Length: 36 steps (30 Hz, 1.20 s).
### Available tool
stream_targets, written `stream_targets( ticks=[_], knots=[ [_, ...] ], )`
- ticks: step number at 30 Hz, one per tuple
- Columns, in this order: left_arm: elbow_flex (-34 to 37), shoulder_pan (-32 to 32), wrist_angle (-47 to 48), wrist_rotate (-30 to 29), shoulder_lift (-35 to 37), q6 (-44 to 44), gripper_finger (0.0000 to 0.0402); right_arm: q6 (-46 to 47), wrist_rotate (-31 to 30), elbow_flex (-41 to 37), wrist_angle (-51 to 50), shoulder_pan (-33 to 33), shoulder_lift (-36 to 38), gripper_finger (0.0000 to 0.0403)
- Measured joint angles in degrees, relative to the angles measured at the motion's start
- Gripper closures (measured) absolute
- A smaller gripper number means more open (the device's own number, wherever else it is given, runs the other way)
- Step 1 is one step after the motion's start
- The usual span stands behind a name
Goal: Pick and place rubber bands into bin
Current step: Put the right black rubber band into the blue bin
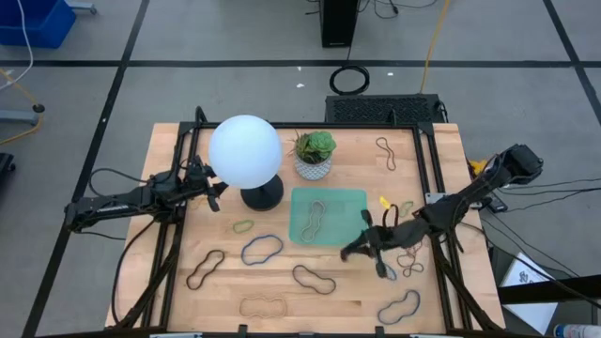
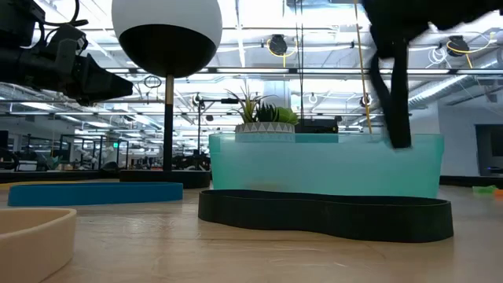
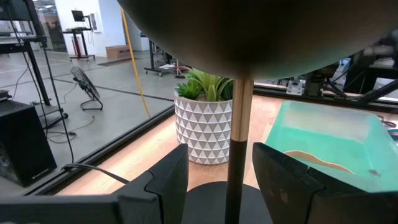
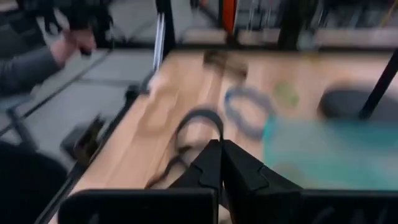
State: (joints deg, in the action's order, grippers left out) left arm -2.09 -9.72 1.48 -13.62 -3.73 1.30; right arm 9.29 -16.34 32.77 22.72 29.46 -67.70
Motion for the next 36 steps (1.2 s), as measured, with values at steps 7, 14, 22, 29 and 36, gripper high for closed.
stream_targets(
  ticks=[7, 14, 22, 29, 36],
  knots=[
    [0.0, 0.0, 0.0, 0.01, -0.02, 0.0, 0.0215, -17.53, -0.1, 0.09, 14.81, -5.84, 1.57, 0.0403],
    [0.0, 0.0, 0.0, 0.01, -0.01, -0.6, 0.0215, -14.97, -0.14, 0.11, 11.36, -14.78, -1.16, 0.0403],
    [0.0, -0.02, 0.02, 0.01, -0.01, -0.79, 0.0215, -6.84, -0.15, 0.11, 0.16, -19.85, -9.08, 0.0403],
    [0.0, -0.01, 0.02, 0.01, -0.02, -0.81, 0.0215, -1.59, 0.07, 0.11, -3.19, -20.07, -15.27, 0.04],
    [0.0, 0.0, 0.02, 0.0, 0.0, -0.83, 0.0215, 3.66, 0.11, 0.11, -6.3, -20.05, -18.26, 0.0397]
  ],
)
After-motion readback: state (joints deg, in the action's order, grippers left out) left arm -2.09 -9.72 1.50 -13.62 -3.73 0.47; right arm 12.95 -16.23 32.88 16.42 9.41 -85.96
